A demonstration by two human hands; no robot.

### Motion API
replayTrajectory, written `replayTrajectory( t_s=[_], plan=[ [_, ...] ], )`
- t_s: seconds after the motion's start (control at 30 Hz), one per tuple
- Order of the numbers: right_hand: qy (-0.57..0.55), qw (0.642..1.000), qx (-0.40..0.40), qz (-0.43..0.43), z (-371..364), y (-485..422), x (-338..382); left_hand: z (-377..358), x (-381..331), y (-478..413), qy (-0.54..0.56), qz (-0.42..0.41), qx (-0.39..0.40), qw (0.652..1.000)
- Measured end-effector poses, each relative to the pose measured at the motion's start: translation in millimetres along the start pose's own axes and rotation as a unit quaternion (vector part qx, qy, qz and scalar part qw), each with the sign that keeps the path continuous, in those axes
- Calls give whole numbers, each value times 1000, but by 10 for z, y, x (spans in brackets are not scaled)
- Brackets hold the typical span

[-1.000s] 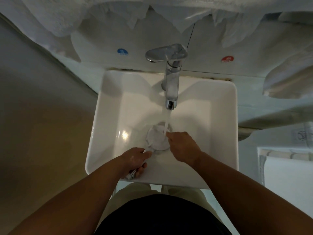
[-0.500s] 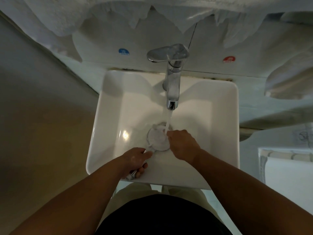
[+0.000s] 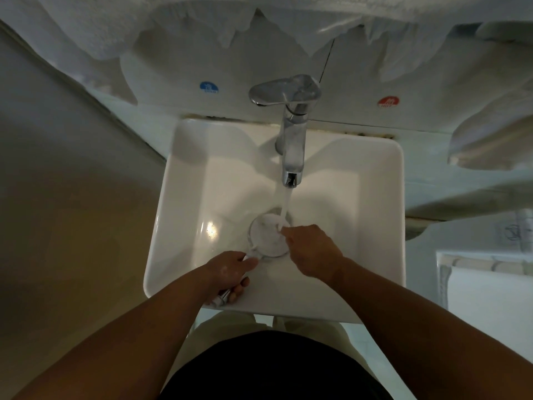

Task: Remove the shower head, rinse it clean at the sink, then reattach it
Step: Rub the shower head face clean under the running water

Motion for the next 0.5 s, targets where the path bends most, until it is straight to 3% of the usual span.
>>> replayTrajectory(
  t_s=[0.07, 0.2, 0.3, 0.43, 0.5],
  plan=[
    [-31, 999, 21, 12, -61, 61, 64, 9, 7, -7, 3, 2, 1, 1000],
    [-28, 999, -28, -12, 27, -1, -125, -10, 5, -15, 6, 1, 7, 1000],
    [-42, 998, 29, 31, -195, 138, 76, 3, 13, -28, 4, 2, 7, 1000],
    [-35, 997, -54, -39, -5, 94, -224, -4, 8, -38, 5, -1, 8, 1000],
    [-45, 999, -21, -7, -145, 206, -24, 0, 6, -28, 3, 0, 9, 1000]
  ],
)
Point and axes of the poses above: each hand's wrist, its own y-axis away from the middle knuckle, its own z-axis out of the back of the hand, x = y × z, the point moved 9 cm from there along -y, towards the middle knuckle, and after that the axes turned 4 degrees about -y, right-handed, at the moved point
